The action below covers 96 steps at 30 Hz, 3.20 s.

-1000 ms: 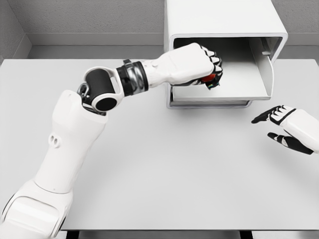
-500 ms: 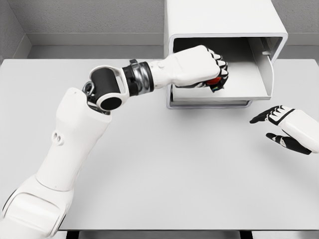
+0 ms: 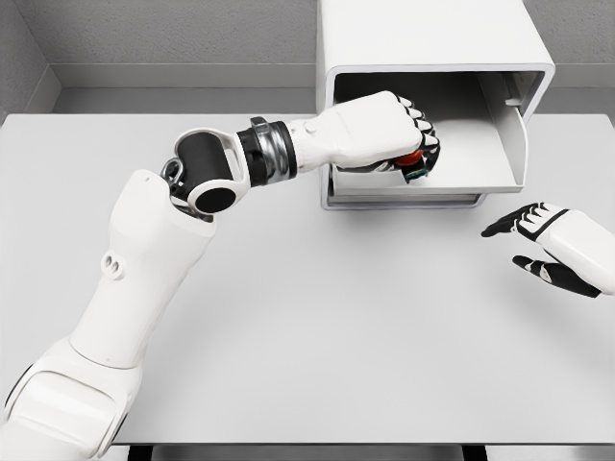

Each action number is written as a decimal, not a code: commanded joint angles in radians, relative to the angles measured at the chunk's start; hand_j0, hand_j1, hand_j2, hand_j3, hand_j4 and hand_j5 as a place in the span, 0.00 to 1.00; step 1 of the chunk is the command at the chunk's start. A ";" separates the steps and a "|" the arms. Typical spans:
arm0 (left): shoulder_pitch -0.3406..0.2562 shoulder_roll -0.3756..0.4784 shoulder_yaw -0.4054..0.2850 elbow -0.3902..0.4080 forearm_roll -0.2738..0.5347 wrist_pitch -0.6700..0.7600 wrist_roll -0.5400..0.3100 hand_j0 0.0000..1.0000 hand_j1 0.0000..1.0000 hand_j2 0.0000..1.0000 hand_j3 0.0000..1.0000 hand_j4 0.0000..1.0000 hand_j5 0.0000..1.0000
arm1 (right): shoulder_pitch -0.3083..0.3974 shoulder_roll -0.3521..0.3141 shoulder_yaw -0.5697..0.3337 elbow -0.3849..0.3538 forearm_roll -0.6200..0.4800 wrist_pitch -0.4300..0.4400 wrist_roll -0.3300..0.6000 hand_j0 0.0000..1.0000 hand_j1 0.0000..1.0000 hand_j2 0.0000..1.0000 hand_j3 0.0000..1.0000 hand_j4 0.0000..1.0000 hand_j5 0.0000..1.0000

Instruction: Slide open multi-storey tabletop storage cabinets and put open load switch and slide close multi-storey tabletop storage cabinets

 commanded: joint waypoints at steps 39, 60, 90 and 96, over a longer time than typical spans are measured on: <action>0.008 0.000 0.011 -0.063 0.003 0.003 0.001 0.88 0.88 0.88 0.88 0.88 0.88 | -0.015 0.007 -0.002 0.001 -0.006 0.001 0.001 0.68 0.68 0.68 0.68 0.68 0.68; 0.456 0.360 0.816 0.014 0.665 0.003 0.001 1.00 1.00 1.00 1.00 1.00 1.00 | -0.055 0.010 0.007 0.010 0.011 0.001 0.004 0.65 0.65 0.65 0.65 0.65 0.65; 0.557 0.390 0.732 0.138 0.573 0.003 0.001 1.00 1.00 1.00 1.00 1.00 1.00 | -0.167 0.019 0.139 0.087 0.013 0.001 0.005 0.66 0.66 0.66 0.66 0.66 0.66; 0.557 0.390 0.732 0.150 0.573 0.003 0.001 1.00 1.00 1.00 1.00 1.00 1.00 | -0.222 0.019 0.184 0.122 0.014 0.001 0.005 0.66 0.66 0.66 0.66 0.66 0.66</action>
